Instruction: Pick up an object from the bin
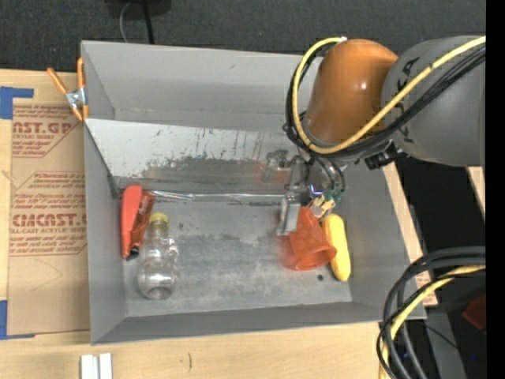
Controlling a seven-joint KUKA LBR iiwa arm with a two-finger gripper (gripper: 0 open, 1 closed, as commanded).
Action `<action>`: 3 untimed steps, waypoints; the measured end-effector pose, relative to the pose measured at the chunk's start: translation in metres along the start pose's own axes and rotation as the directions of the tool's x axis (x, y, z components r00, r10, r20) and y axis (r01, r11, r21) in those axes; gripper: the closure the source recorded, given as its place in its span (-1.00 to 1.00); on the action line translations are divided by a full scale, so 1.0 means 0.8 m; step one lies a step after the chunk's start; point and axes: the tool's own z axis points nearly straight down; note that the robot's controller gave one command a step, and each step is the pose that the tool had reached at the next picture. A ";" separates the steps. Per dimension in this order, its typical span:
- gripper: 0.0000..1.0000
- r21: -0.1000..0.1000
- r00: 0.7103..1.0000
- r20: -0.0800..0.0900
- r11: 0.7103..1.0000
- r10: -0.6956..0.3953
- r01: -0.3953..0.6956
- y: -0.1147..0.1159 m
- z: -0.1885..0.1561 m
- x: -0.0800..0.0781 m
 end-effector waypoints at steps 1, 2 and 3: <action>-1.00 0.000 1.000 0.008 1.000 0.000 0.000 0.000 -0.006 -0.002; -1.00 -0.002 1.000 0.007 1.000 -0.019 0.019 -0.049 0.011 0.019; -1.00 0.004 1.000 0.011 1.000 0.015 -0.015 -0.085 0.060 0.021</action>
Offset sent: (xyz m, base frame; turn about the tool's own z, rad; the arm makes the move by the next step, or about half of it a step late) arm -0.0289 -0.0748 -0.0188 -0.0184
